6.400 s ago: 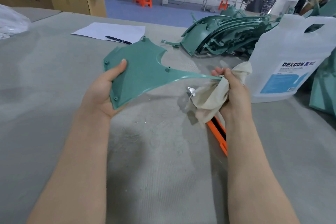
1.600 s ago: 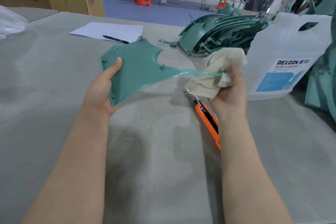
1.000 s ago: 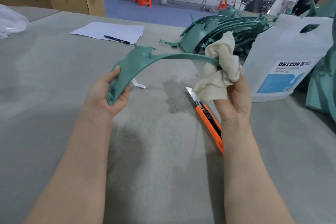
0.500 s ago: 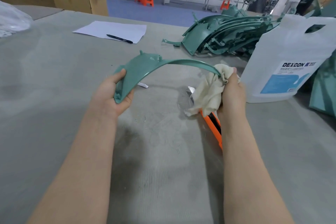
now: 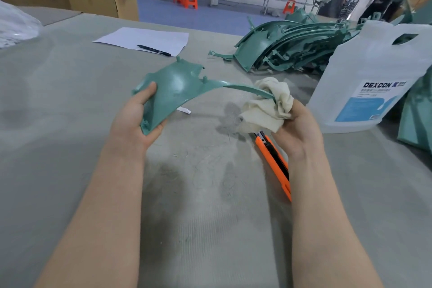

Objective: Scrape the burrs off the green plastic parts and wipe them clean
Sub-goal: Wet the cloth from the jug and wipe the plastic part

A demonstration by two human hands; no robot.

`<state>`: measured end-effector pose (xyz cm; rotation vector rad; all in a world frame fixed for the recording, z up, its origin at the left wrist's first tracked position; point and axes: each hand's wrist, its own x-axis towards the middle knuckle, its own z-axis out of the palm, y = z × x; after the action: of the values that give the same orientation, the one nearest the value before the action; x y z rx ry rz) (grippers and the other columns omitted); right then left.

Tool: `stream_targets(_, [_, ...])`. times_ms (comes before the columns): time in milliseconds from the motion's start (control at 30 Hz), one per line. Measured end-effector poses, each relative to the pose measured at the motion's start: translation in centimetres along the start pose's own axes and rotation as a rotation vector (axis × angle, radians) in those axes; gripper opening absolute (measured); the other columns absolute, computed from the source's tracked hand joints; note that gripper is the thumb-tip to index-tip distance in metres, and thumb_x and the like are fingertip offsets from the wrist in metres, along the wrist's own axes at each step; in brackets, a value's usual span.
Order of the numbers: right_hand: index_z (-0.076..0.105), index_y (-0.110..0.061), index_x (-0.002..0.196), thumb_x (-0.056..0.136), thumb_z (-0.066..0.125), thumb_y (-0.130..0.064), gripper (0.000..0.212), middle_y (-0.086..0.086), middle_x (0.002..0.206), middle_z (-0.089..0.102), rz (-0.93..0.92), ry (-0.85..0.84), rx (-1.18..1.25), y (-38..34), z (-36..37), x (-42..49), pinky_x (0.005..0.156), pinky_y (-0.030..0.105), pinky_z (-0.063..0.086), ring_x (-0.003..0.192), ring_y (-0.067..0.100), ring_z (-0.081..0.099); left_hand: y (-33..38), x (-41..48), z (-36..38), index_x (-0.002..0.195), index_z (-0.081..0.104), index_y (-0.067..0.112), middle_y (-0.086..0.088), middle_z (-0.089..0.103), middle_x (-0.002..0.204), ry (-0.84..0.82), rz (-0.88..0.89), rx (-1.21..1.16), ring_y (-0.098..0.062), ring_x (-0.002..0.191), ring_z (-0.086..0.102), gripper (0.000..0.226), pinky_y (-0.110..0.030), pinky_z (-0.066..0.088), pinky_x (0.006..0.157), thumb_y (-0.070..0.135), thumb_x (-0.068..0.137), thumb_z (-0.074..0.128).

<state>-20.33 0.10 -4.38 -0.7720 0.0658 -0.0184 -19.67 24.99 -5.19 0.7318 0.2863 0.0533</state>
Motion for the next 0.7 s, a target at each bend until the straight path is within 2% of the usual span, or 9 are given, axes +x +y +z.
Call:
stream_targets(133, [0.051, -0.008, 0.078, 0.094, 0.033, 0.005, 0.028, 0.007, 0.075, 0.059, 0.024, 0.031, -0.012, 0.0, 0.2, 0.0, 0.06, 0.032, 0.059, 0.07, 0.018, 0.06, 0.3, -0.4, 0.0, 0.101, 0.066, 0.015, 0.003, 0.076, 0.089, -0.22, 0.103, 0.085, -0.01, 0.08, 0.072, 0.015, -0.02, 0.055, 0.06, 0.024, 0.095, 0.056])
stream_targets(233, [0.047, -0.011, 0.072, 0.098, 0.031, 0.003, 0.033, 0.002, 0.063, 0.055, 0.019, 0.11, -0.038, 0.2, 0.2, 0.2, 0.044, 0.021, 0.051, 0.051, 0.011, 0.058, 0.2, -0.7, 0.3, 0.115, 0.064, 0.013, -0.001, 0.073, 0.108, -0.331, 0.154, 0.105, -0.016, 0.099, 0.07, 0.025, -0.027, 0.056, 0.073, 0.025, 0.095, 0.054])
stream_targets(367, [0.055, -0.013, 0.05, 0.1, 0.035, -0.004, 0.055, -0.004, 0.04, 0.05, -0.01, 0.194, -0.042, 0.5, -0.6, 0.6, 0.037, 0.015, 0.043, 0.034, 0.006, 0.052, 0.1, -0.9, 0.4, 0.119, 0.062, 0.014, -0.001, 0.071, 0.112, -0.399, 0.165, 0.152, -0.017, 0.102, 0.068, 0.031, -0.029, 0.056, 0.075, 0.028, 0.093, 0.056])
stream_targets(433, [0.053, -0.014, 0.057, 0.098, 0.045, -0.011, 0.042, -0.004, 0.045, 0.05, -0.066, 0.319, -0.066, 0.3, -0.9, 1.0, 0.04, 0.016, 0.042, 0.038, 0.008, 0.049, -0.1, -0.9, 0.6, 0.121, 0.062, 0.014, -0.002, 0.071, 0.114, -0.4, 0.121, 0.184, -0.018, 0.103, 0.068, 0.035, -0.03, 0.057, 0.075, 0.03, 0.09, 0.058])
stream_targets(500, [0.057, -0.015, 0.076, 0.093, 0.056, -0.017, 0.017, -0.001, 0.067, 0.06, -0.178, 0.505, -0.212, 0.1, -1.3, 1.6, 0.049, 0.023, 0.048, 0.055, 0.011, 0.058, -0.3, -0.9, 0.7, 0.12, 0.063, 0.014, -0.002, 0.071, 0.112, -0.367, 0.078, 0.196, -0.019, 0.101, 0.069, 0.039, -0.031, 0.057, 0.072, 0.031, 0.085, 0.063])
stream_targets(567, [0.061, -0.015, 0.094, 0.097, 0.053, -0.022, 0.012, 0.005, 0.098, 0.068, -0.326, 0.655, -0.271, -0.1, -1.7, 1.8, 0.074, 0.034, 0.057, 0.087, 0.019, 0.068, -0.2, -0.7, 0.6, 0.117, 0.065, 0.014, -0.003, 0.072, 0.11, -0.332, 0.065, 0.165, -0.019, 0.099, 0.07, 0.039, -0.031, 0.057, 0.07, 0.031, 0.082, 0.065])
stream_targets(600, [0.061, -0.015, 0.099, 0.099, 0.05, -0.024, 0.014, 0.005, 0.105, 0.067, -0.378, 0.709, -0.258, -0.3, -1.8, 1.8, 0.084, 0.036, 0.057, 0.097, 0.021, 0.067, -0.1, -0.6, 0.5, 0.115, 0.065, 0.014, -0.003, 0.072, 0.109, -0.318, 0.076, 0.117, -0.019, 0.098, 0.07, 0.034, -0.031, 0.058, 0.069, 0.029, 0.085, 0.064])
stream_targets(633, [0.06, -0.016, 0.1, 0.1, 0.049, -0.025, 0.014, 0.003, 0.103, 0.066, -0.401, 0.729, -0.211, -0.5, -1.8, 1.5, 0.083, 0.034, 0.057, 0.097, 0.021, 0.066, 0.1, -0.5, 0.4, 0.111, 0.066, 0.013, -0.004, 0.073, 0.107, -0.306, 0.092, 0.044, -0.019, 0.096, 0.071, 0.027, -0.031, 0.058, 0.066, 0.027, 0.089, 0.061])
stream_targets(700, [0.06, -0.015, 0.091, 0.097, 0.05, -0.017, 0.012, 0.0, 0.083, 0.063, -0.364, 0.674, -0.097, -0.5, -1.4, 0.9, 0.06, 0.027, 0.056, 0.072, 0.016, 0.066, 0.2, -0.4, 0.3, 0.107, 0.066, 0.012, -0.004, 0.074, 0.102, -0.268, 0.13, -0.13, -0.018, 0.091, 0.072, 0.02, -0.031, 0.058, 0.062, 0.023, 0.096, 0.055])
